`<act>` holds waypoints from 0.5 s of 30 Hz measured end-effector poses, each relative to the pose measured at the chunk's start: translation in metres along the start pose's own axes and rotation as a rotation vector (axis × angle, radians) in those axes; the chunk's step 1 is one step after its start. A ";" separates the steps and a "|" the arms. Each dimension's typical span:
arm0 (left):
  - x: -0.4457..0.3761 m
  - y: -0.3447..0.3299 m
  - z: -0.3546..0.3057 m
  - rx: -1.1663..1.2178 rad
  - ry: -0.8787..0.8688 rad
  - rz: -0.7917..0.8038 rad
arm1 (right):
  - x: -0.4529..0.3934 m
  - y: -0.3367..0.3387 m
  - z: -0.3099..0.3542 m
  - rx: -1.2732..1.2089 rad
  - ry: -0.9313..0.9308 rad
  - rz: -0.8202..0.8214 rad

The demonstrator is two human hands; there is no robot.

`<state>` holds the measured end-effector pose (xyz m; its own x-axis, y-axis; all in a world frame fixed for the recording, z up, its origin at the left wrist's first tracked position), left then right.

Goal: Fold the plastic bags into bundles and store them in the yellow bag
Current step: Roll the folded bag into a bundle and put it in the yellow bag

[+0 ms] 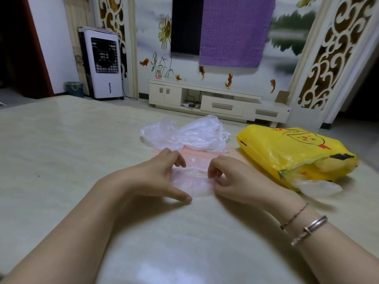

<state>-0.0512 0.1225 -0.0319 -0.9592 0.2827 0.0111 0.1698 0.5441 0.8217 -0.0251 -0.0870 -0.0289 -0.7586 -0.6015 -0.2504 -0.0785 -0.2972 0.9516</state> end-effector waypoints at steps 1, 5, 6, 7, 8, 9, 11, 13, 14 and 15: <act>-0.001 -0.001 0.000 0.005 -0.017 -0.014 | -0.001 -0.001 -0.003 -0.059 -0.015 -0.048; 0.000 -0.003 -0.001 0.027 -0.076 -0.076 | -0.004 -0.003 -0.014 -0.315 -0.189 -0.174; -0.001 -0.003 -0.001 0.017 -0.084 -0.087 | -0.005 -0.005 -0.017 -0.347 -0.227 -0.189; -0.003 -0.003 0.000 0.014 -0.095 -0.103 | -0.006 -0.005 -0.020 -0.377 -0.254 -0.202; -0.005 -0.003 0.000 0.025 -0.105 -0.128 | -0.006 -0.006 -0.022 -0.404 -0.271 -0.209; -0.007 -0.003 0.001 0.048 -0.115 -0.169 | -0.007 -0.006 -0.022 -0.432 -0.273 -0.208; -0.011 -0.002 0.003 0.088 -0.113 -0.263 | -0.006 -0.003 -0.018 -0.457 -0.241 -0.155; -0.014 -0.001 0.005 0.088 -0.078 -0.319 | -0.003 -0.002 -0.011 -0.432 -0.191 -0.028; -0.014 -0.001 0.006 0.090 -0.059 -0.330 | -0.001 -0.003 -0.009 -0.367 -0.155 0.019; -0.014 -0.001 0.006 0.103 -0.045 -0.338 | 0.000 -0.004 -0.009 -0.290 -0.113 0.030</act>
<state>-0.0365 0.1230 -0.0362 -0.9545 0.1057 -0.2787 -0.1319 0.6888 0.7129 -0.0190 -0.0922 -0.0347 -0.8261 -0.5319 -0.1861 0.1204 -0.4892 0.8638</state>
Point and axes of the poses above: each hand's wrist, its own x-axis away from the middle knuckle, its own y-axis out of the back of the hand, z = x × y, the point moved 2 cm from there along -x, towards the middle knuckle, and after that the axes turned 2 degrees about x, right-handed, at the moved point
